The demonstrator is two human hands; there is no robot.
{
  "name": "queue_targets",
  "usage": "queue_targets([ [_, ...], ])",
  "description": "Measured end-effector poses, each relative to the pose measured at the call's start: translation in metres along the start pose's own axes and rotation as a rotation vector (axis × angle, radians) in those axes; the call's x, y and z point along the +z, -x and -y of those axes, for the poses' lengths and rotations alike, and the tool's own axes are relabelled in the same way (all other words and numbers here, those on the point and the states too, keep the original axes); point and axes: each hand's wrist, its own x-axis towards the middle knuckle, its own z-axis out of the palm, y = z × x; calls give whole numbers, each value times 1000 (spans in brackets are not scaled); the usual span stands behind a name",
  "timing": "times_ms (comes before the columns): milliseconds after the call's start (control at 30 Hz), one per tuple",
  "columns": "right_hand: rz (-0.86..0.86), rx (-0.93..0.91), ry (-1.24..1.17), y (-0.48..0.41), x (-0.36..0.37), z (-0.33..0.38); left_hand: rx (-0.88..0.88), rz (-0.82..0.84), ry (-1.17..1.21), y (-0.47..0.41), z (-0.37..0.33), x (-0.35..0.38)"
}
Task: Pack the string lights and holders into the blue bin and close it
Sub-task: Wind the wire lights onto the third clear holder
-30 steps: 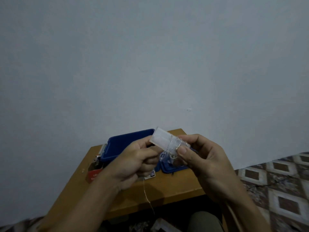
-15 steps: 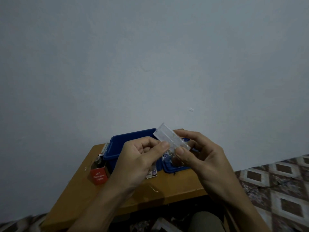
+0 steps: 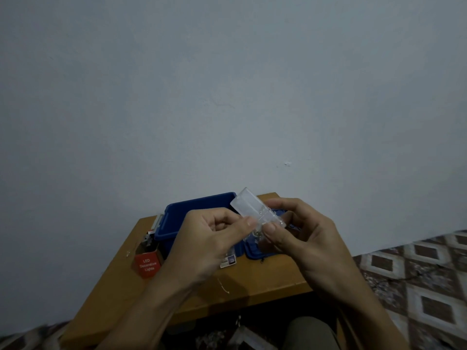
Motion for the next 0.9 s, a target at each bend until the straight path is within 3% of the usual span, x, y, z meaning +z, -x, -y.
queue_targets([
  [333,-26,-46,24,0,5,0,79,-3,-121,4,-10,-2],
  [567,-19,-129,62,1,9,0,51,-8,-99,0,-4,1],
  [900,-49,-109,89,1,7,-1,24,19,-82,1,-5,2],
])
